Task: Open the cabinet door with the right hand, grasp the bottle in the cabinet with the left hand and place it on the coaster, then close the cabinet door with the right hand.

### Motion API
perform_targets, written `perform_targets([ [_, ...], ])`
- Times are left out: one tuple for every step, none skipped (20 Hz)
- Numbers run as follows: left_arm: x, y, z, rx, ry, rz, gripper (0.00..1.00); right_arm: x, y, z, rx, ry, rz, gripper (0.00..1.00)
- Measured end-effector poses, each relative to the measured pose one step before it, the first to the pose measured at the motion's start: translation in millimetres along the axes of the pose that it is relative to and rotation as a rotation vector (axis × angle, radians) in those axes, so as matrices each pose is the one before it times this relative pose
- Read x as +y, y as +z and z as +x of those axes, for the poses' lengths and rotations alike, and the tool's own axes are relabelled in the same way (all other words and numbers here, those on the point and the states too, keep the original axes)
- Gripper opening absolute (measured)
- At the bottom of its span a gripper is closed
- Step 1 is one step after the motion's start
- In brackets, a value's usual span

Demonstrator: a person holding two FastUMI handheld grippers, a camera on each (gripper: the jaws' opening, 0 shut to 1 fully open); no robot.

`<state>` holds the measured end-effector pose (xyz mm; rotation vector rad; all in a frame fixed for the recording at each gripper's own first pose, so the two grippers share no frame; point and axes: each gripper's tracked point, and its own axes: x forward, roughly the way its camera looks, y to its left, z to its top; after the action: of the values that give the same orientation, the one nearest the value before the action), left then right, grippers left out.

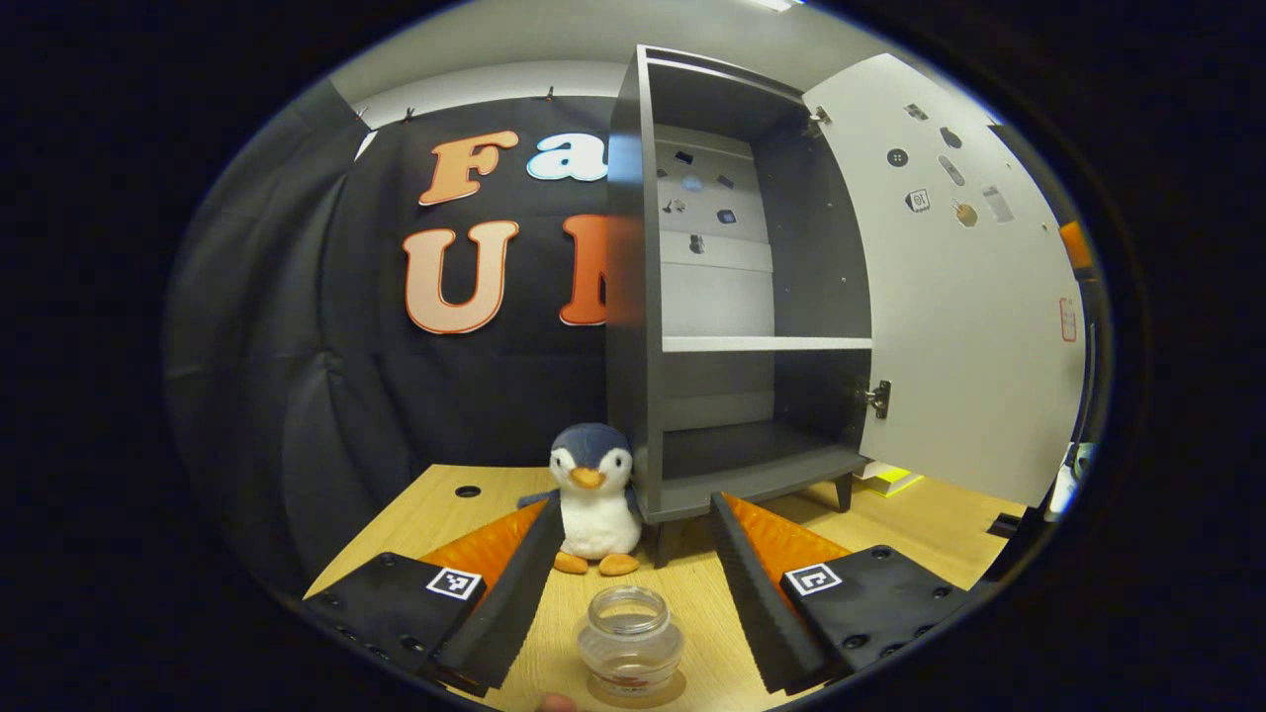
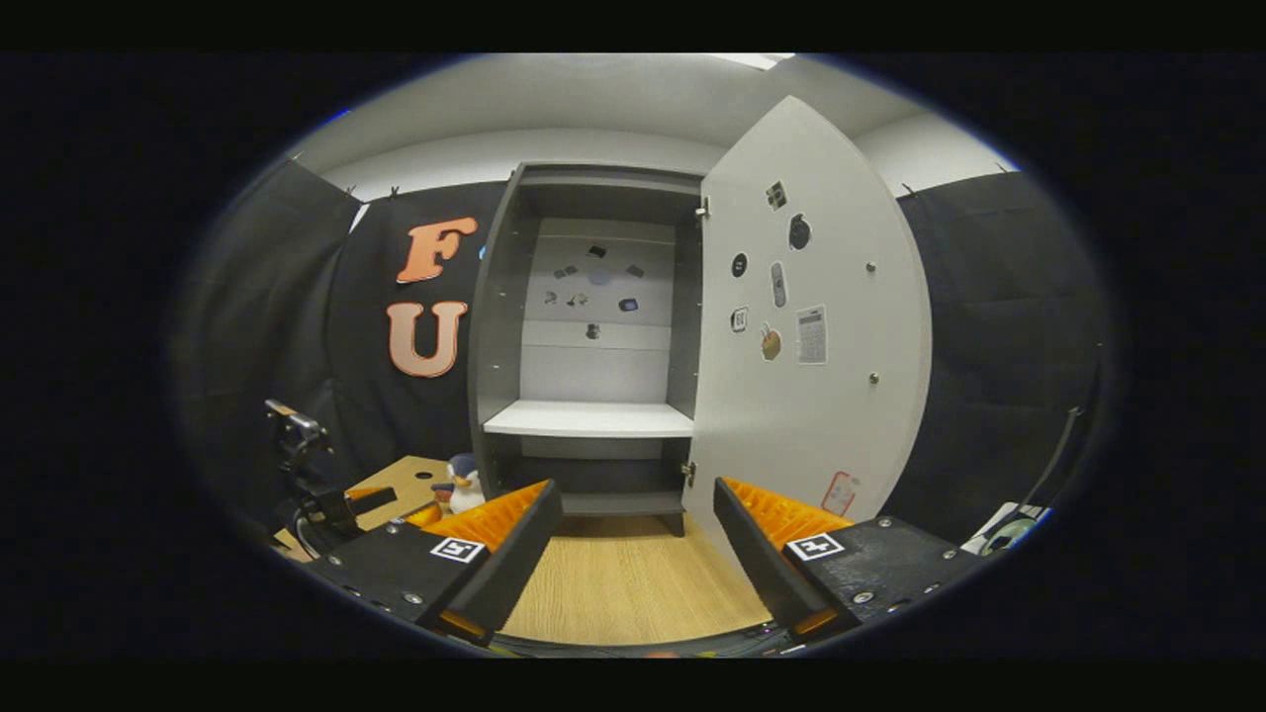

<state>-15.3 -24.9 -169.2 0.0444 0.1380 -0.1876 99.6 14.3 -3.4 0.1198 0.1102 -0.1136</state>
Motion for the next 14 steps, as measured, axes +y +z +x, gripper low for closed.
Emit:
perform_targets([
  [-0.25, 10.52, -2.48, -0.00406, 0.01575, -0.00264, 0.96, -3.25, 3.13, 2.18, -0.01272, -0.00068, 0.00141, 0.95],
  [0.67, 8.27, -2.70, -0.00065, 0.01722, 0.00065, 0.96, -3.11, 2.45, 0.50, -0.00806, -0.00321, 0.00649, 0.95],
  [-0.27, 8.47, -2.49, 0.00306, 0.01522, -0.00178, 0.96, -1.53, 2.53, 0.13, -0.00756, 0.00134, 0.01097, 0.95],
  [-2.94, 8.20, -3.44, 0.00022, 0.00609, -0.00447, 0.96, -2.15, 2.25, 0.40, -0.00568, -0.00240, 0.01079, 0.95],
  [-3.64, 9.38, -3.11, -0.00120, 0.00174, -0.00303, 0.96, -3.85, 0.97, 0.50, -0.00015, -0.00443, 0.00847, 0.95],
  [-4.62, 9.20, -3.35, -0.00251, -0.00163, 0.00060, 0.96, -3.71, 0.62, -1.22, 0.00324, -0.00379, 0.00716, 0.95],
  [-5.05, 9.61, -3.48, -0.00118, -0.00095, 0.00306, 0.96, -3.91, -0.28, -1.08, 0.00392, -0.00493, 0.00623, 0.97],
  [-5.16, 8.38, -3.05, -0.00168, -0.00226, 0.00488, 0.96, -3.94, -0.29, -2.22, 0.00209, -0.00554, 0.00551, 0.97],
  [-4.80, 8.78, -3.06, -0.00518, -0.00112, 0.00232, 0.96, -3.95, 0.01, -0.72, 0.00354, -0.00610, 0.00523, 0.97],
  [-5.30, 8.74, -2.36, -0.00487, 0.00022, 0.00185, 0.95, -3.13, 0.40, -2.14, -0.00106, -0.00303, 0.00485, 0.97],
  [-6.07, 8.72, -2.24, -0.00778, -0.00177, 0.00054, 0.95, -3.70, -0.04, -0.39, 0.00104, -0.00119, 0.00302, 0.95],
  [-5.13, 6.43, -3.47, -0.00268, 0.00444, 0.00510, 0.96, -4.11, -0.90, -1.53, 0.00415, -0.00435, -0.00044, 0.97],
  [-4.10, 7.51, -2.51, -0.00583, 0.00601, 0.00889, 0.95, -5.49, -0.33, 0.10, 0.00299, -0.00865, -0.00444, 0.97],
  [-2.23, 6.20, -3.84, -0.00500, 0.00859, 0.01178, 0.95, -5.68, 0.85, -0.76, -0.00121, -0.01050, -0.00646, 0.97],
])
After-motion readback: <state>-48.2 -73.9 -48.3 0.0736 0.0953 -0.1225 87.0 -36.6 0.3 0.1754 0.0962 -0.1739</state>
